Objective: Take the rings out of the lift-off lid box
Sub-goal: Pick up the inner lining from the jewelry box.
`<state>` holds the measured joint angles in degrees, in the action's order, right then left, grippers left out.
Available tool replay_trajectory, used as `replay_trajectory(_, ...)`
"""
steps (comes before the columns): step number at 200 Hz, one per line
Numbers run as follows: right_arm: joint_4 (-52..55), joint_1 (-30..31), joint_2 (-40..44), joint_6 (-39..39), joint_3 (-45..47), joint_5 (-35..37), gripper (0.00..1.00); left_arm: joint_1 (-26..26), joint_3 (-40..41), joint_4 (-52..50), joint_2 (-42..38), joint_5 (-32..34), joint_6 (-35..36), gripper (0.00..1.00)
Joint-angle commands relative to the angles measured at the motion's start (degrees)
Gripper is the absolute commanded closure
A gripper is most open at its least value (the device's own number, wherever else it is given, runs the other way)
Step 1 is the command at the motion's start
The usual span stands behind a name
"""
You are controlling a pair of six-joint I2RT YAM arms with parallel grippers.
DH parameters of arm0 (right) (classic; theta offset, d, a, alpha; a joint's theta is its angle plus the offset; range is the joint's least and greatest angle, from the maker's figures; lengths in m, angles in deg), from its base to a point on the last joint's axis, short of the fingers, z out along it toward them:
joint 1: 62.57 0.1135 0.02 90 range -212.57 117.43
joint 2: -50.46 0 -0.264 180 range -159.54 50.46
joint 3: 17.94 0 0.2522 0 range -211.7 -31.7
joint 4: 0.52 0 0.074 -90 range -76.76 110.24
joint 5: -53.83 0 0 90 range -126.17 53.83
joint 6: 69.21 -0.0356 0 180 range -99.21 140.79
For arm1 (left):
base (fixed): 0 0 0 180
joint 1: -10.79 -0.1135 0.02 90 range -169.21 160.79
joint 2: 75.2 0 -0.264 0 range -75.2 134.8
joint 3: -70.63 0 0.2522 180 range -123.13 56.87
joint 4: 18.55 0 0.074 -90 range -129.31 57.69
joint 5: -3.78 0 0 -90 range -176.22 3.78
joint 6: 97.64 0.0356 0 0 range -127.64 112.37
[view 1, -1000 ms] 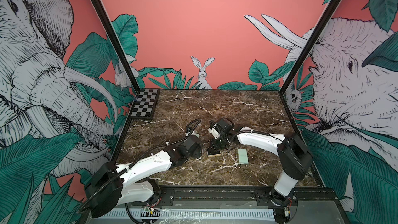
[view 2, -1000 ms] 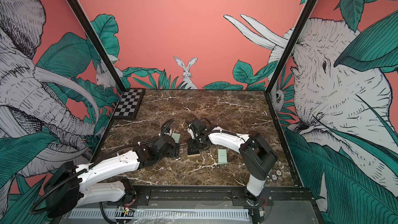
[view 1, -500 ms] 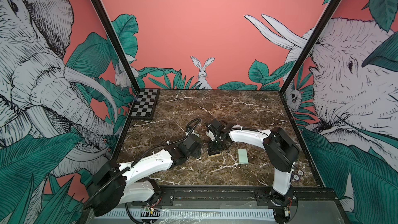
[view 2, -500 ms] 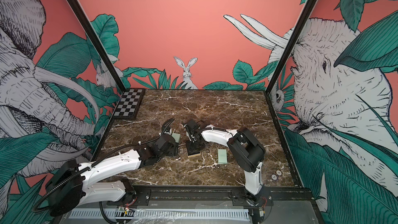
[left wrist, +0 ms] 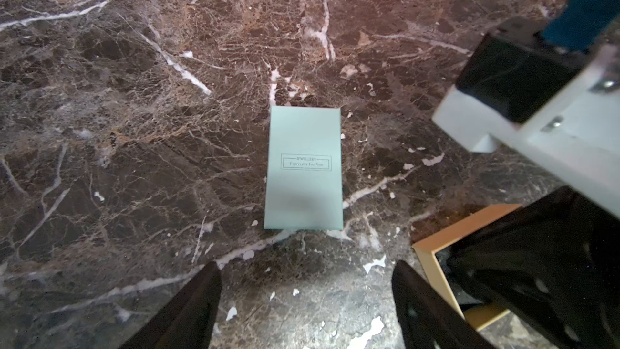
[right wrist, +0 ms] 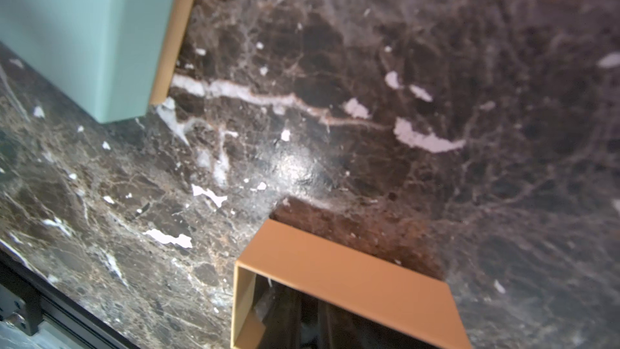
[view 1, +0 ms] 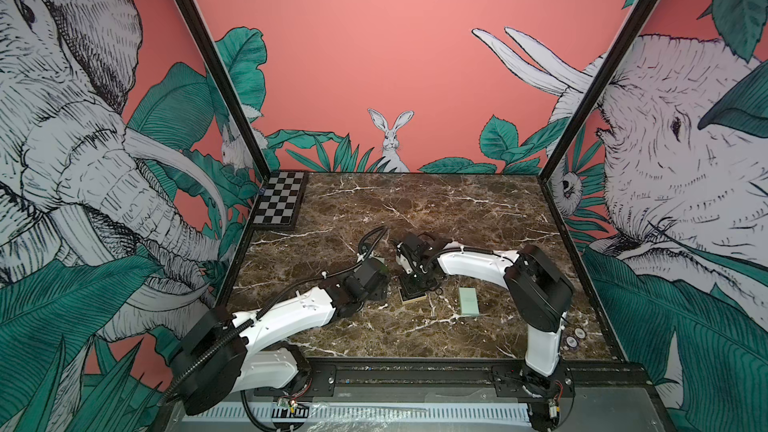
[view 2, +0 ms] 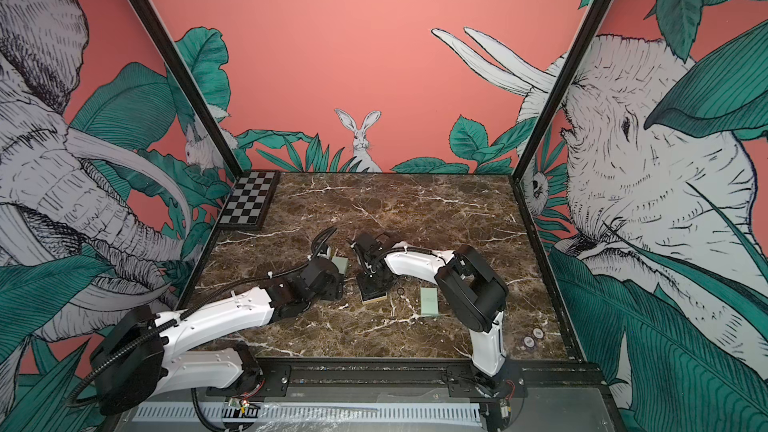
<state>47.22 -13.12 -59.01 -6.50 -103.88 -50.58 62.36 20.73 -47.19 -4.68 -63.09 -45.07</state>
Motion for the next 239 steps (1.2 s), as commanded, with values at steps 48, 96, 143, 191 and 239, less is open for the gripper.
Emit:
replay_trajectory(48, 3.35, -2.35, 5.73, 3.93, 0.08, -1.78, 1.0, -0.59, -0.24, 1.23, 1.32, 0.46, 0.65, 0.18)
replay_trajectory(96, -1.13, -4.78, 7.32, 2.15, 3.66, -6.7, 1.0, -0.68, -0.26, 2.39, 2.55, -0.4, 0.88, 0.18)
replay_trajectory(143, -4.24, -4.8, 7.2, 2.5, 5.88, -6.65, 1.0, -0.68, -0.16, 8.11, 4.34, -6.97, 1.91, 0.17)
replay_trajectory(191, -9.45, -4.72, 9.11, 1.71, 8.83, -8.94, 1.0, -0.68, 1.07, 21.18, 9.32, -18.32, -1.49, 0.17)
replay_trajectory(239, -12.58, -4.72, 10.75, 0.81, 10.61, -10.07, 1.0, -0.68, 1.76, 29.5, 16.47, -24.82, -6.44, 0.19)
